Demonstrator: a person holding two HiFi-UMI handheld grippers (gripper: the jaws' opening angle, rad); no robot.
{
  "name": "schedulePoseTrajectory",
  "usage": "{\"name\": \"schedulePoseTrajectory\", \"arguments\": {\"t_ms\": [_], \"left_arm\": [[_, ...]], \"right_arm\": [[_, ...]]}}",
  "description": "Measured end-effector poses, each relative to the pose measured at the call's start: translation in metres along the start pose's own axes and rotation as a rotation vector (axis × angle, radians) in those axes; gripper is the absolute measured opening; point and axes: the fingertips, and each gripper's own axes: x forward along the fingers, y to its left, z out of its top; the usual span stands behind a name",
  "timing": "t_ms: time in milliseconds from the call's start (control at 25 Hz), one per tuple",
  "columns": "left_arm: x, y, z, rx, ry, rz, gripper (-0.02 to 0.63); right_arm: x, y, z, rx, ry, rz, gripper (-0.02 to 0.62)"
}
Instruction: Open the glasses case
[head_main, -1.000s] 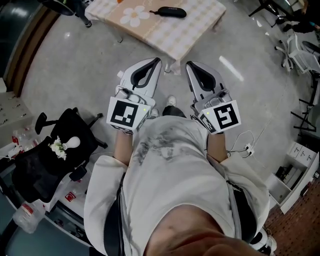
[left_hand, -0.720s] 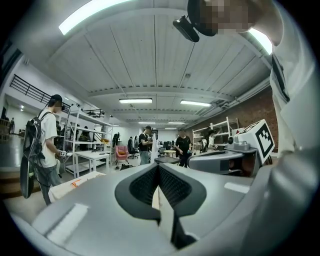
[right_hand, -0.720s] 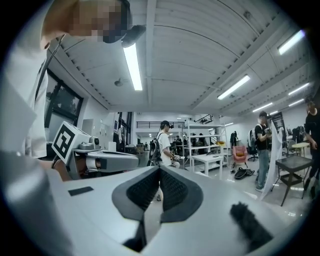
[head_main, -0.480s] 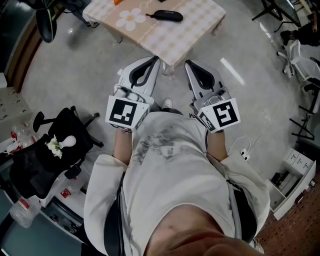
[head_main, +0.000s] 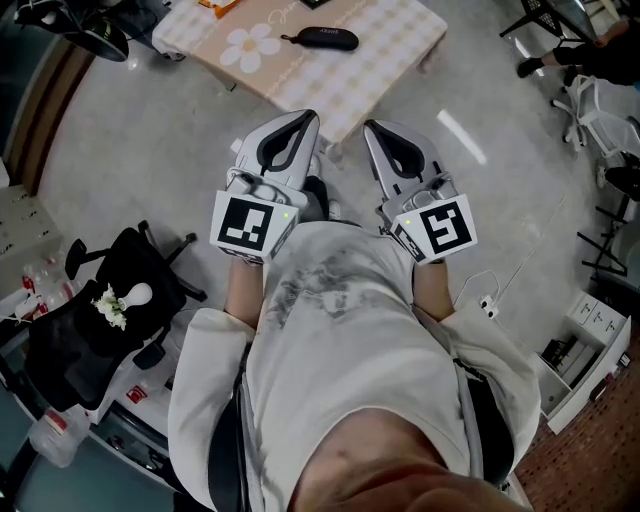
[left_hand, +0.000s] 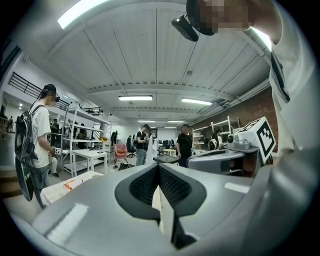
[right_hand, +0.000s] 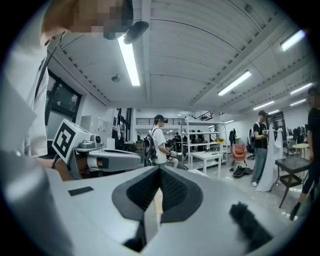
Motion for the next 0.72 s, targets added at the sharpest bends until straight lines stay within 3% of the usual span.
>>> {"name": "schedulePoseTrajectory", "arguments": {"t_ms": [720], "left_arm": [[0.114, 0.085, -0.006, -0.028, 0.024, -0.112, 0.003]], "right_arm": [[0.098, -0.095, -0.001, 0.017, 0.048, -0.078, 0.015]]}}
